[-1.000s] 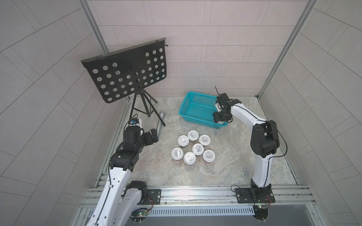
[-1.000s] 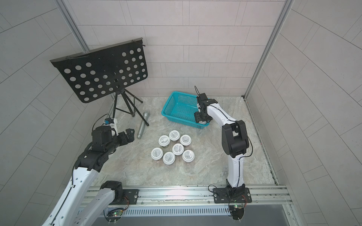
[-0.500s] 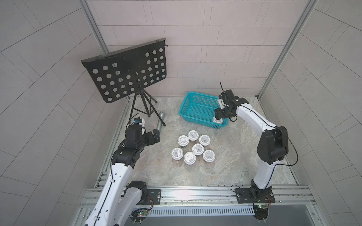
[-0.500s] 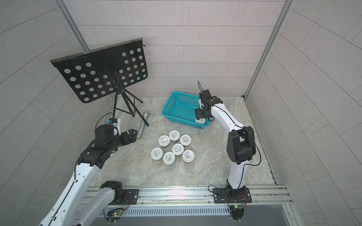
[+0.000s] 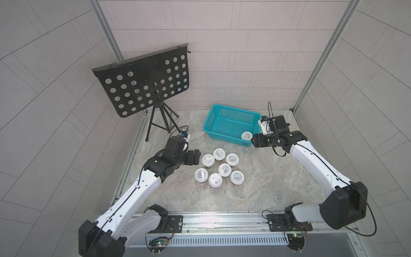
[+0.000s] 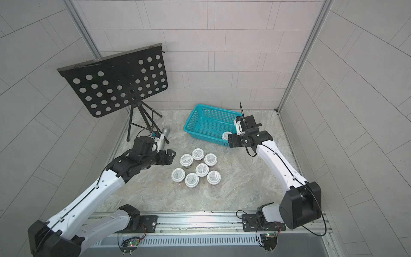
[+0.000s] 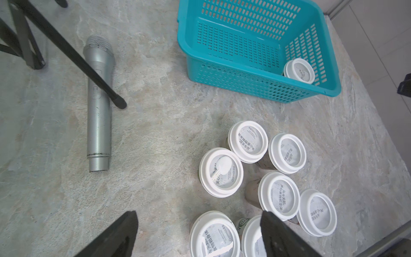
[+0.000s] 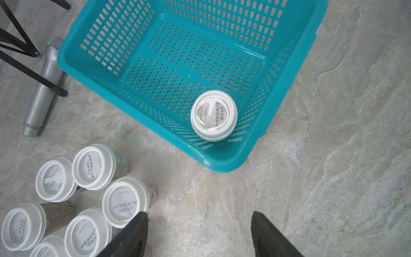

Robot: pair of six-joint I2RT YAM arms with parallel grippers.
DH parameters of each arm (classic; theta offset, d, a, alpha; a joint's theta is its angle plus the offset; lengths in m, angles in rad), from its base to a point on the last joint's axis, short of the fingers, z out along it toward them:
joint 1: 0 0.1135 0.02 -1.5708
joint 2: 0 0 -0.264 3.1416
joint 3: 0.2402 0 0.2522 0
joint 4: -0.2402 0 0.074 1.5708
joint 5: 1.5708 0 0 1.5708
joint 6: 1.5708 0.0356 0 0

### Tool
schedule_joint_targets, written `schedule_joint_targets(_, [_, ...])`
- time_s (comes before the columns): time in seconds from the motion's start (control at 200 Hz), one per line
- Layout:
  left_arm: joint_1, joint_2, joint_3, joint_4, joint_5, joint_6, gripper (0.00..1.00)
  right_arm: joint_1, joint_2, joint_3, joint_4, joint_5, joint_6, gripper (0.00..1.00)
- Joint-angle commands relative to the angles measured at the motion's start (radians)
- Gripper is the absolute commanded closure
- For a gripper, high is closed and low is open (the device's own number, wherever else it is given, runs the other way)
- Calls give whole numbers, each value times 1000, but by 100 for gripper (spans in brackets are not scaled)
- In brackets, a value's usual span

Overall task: Put the yogurt in the basket
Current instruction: Pick up the yogurt from the center of the board.

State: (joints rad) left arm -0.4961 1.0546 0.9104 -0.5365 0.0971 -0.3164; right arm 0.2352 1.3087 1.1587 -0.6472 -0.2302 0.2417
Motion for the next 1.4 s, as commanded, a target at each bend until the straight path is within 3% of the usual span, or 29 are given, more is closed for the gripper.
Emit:
schedule_joint_targets(0.0, [-74, 76, 72, -8, -66, 60, 10, -2, -104, -75, 46, -44, 44, 23])
schedule_joint_targets(0.27, [-149, 279, 189, -81, -162, 75, 16, -2, -241, -193, 37, -67, 67, 23])
schedule_joint_targets(0.49, [-172, 374, 211, -90, -110, 111, 16, -2, -252, -218, 36, -61, 68, 23])
schedule_joint_targets(1.146, [-204, 526, 252, -92, -147, 126, 15, -2, -238, -240, 55, -66, 80, 22])
schedule_joint_targets(1.391, [-211, 560, 261, -92, -156, 131, 25, -2, -235, -243, 59, -68, 83, 22])
